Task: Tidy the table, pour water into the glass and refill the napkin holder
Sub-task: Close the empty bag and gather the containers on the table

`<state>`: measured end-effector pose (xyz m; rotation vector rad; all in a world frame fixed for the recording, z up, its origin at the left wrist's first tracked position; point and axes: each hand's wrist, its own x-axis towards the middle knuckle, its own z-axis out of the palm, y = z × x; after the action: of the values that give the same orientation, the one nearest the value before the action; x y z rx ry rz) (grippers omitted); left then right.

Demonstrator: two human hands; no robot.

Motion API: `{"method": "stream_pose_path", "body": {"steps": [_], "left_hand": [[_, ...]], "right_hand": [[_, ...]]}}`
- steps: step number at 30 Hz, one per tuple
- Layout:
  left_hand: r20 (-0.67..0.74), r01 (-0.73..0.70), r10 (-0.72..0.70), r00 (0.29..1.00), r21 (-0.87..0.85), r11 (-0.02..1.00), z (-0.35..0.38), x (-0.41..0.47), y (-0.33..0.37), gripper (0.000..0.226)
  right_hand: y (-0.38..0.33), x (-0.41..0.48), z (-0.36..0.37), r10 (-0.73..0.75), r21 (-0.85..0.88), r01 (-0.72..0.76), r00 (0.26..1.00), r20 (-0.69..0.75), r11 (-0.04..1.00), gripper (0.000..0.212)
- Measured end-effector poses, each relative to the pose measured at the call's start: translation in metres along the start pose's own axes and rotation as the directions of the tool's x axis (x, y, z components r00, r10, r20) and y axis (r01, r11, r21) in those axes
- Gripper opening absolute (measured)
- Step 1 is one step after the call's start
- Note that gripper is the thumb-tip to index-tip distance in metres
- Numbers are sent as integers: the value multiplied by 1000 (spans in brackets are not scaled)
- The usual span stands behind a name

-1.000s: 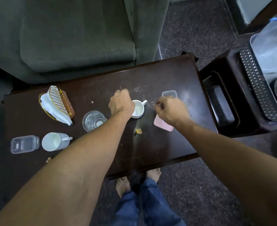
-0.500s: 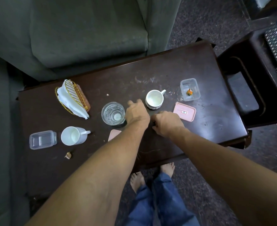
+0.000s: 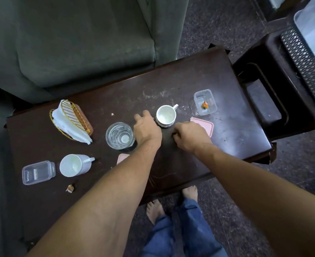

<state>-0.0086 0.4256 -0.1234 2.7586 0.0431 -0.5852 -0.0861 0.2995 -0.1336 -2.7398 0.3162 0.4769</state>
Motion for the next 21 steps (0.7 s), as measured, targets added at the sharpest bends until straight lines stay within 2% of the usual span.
{"method": "stream_pose_path", "body": {"steps": [5, 7, 9, 11, 13, 17, 21], "left_hand": [[-147, 104, -149, 978, -276, 956, -25, 10, 25, 26], [-202, 30, -92, 975, -290, 956, -33, 12, 42, 24], [-233, -115, 68, 970, -193, 974, -36, 12, 62, 24], [-213, -256, 237, 948, -68, 964, -34, 10, 82, 25], [-162, -341, 336, 928, -6, 940, -25, 8, 99, 25], [-32, -414, 416, 909, 50, 909, -5, 10, 122, 24], [76, -449, 444, 893, 77, 890, 9, 14, 137, 21]], "right_hand": [[34, 4, -37, 220, 179, -188, 958, -182, 966, 18], [49, 11, -49, 302, 227, -250, 925, -231, 941, 18], [64, 17, -57, 378, 281, -302, 884, -276, 911, 19], [76, 23, -61, 421, 323, -326, 859, -290, 888, 19], [85, 29, -61, 437, 336, -343, 859, -266, 877, 19], [97, 35, -53, 393, 278, -333, 898, -197, 901, 22], [110, 30, -49, 330, 272, -266, 917, -225, 925, 26]]}}
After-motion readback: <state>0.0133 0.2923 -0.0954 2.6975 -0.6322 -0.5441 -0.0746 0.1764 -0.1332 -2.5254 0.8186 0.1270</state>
